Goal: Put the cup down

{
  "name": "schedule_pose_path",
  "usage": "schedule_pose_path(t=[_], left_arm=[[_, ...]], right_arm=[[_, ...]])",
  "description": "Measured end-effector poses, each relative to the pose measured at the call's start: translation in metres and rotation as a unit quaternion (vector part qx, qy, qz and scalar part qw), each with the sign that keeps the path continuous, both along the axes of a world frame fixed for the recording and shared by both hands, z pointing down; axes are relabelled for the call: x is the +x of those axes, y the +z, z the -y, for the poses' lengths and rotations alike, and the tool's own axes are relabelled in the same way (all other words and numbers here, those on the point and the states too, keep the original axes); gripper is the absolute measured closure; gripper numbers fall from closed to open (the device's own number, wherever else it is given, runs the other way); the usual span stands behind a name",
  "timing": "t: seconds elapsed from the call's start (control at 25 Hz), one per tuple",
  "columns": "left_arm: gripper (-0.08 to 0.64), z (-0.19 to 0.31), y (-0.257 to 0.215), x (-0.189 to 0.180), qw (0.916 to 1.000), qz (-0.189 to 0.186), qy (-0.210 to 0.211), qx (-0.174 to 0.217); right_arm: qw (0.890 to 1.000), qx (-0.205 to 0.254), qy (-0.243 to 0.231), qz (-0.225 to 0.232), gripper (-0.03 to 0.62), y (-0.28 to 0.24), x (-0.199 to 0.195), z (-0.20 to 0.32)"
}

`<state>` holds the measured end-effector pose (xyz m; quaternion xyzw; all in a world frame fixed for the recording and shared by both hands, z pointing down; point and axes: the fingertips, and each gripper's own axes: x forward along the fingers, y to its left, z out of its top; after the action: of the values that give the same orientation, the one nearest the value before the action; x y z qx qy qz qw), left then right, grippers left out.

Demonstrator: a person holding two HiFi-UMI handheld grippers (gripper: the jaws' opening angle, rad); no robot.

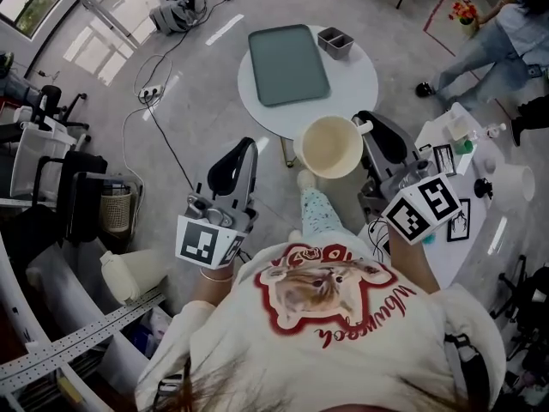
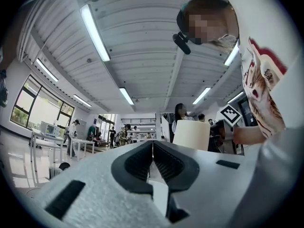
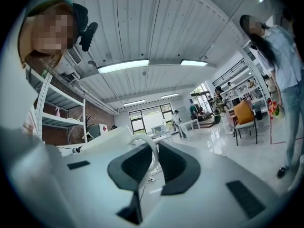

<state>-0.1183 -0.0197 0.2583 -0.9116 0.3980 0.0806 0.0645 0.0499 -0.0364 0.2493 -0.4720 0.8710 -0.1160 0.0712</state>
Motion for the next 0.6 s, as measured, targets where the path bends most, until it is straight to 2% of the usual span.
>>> schedule_pose_path(t=[0.6], left_arm=[[0.545,0.128,0.009,0.013,0.9992,0.001,-0.035,-0.020]], right_arm=[[0.999,-0.017,-0.025,-0.019,0.545,0.021,0.011,0.142]])
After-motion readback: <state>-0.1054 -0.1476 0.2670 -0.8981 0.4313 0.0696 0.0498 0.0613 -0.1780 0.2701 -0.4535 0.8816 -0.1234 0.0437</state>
